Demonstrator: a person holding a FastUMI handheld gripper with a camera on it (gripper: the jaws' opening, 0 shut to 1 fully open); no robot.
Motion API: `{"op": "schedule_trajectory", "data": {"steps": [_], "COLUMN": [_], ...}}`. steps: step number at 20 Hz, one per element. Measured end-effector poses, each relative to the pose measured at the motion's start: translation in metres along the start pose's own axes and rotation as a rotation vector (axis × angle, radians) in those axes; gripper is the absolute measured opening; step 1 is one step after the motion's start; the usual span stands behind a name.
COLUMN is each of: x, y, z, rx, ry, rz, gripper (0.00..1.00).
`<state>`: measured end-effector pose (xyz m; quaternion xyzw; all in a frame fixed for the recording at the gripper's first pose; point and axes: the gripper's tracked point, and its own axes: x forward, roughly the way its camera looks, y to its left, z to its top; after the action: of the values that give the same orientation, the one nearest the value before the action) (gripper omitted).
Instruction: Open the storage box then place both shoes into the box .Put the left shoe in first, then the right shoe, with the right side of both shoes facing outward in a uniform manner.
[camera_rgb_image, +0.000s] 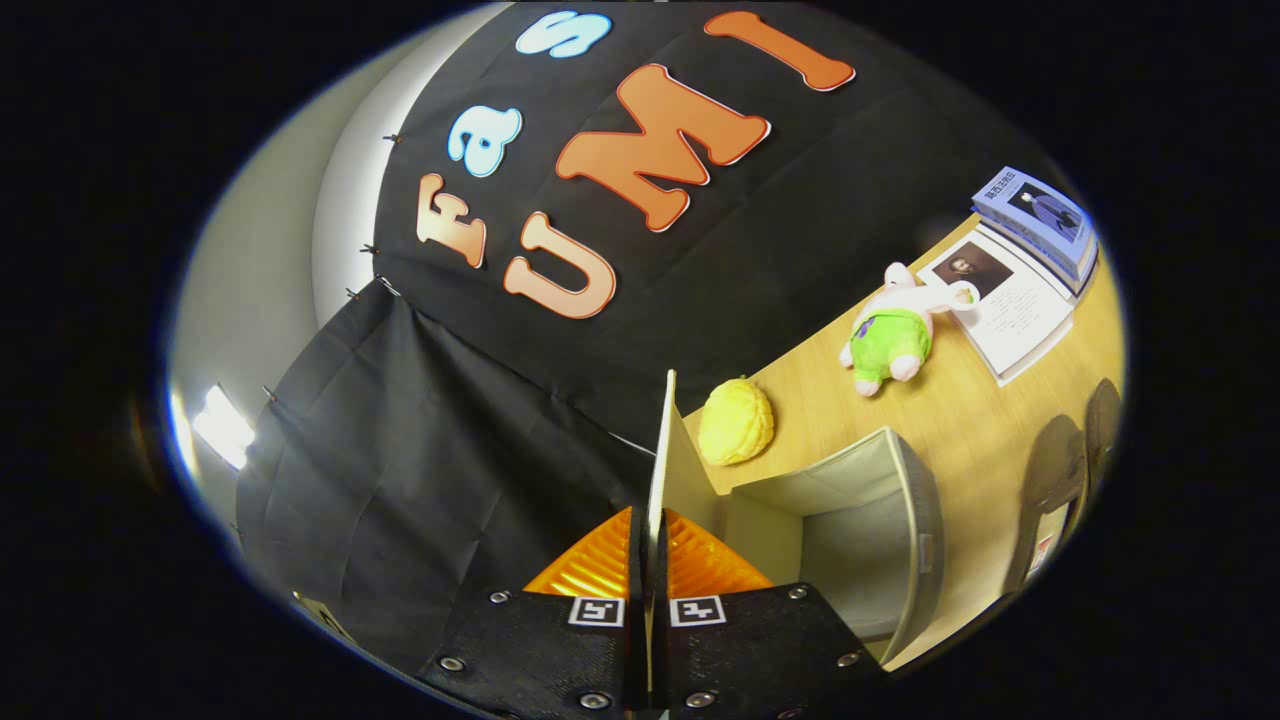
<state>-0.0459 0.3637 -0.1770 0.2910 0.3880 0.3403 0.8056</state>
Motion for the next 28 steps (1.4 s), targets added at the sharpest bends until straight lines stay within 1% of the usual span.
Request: {"op": "schedule_trajectory", "data": {"steps": [4,10,15,18,21,23,25,26,27,28], "x": [0.018,0.046,0.064,0.077,0.089,0.095,0.096,0.097,0.094,0.092], "y": [0.014,0.052,0.081,0.095,0.109,0.117,0.118,0.116,0.113,0.110], "z": [-0.009,-0.027,-0.053,-0.071,-0.091,-0.100,-0.106,-0.106,-0.105,-0.103], "rx": [-0.055,-0.083,-0.098,-0.122,-0.130,-0.131,-0.142,-0.153,-0.164,-0.173], "ry": [0.024,0.059,0.097,0.124,0.151,0.172,0.185,0.183,0.177,0.169], "rz": [-0.028,-0.003,0.020,0.023,0.049,0.074,0.071,0.065,0.056,0.048], "gripper": [0.03,0.03,0.03,0.07,0.10,0.16,0.38,0.61,0.71,0.87]}}
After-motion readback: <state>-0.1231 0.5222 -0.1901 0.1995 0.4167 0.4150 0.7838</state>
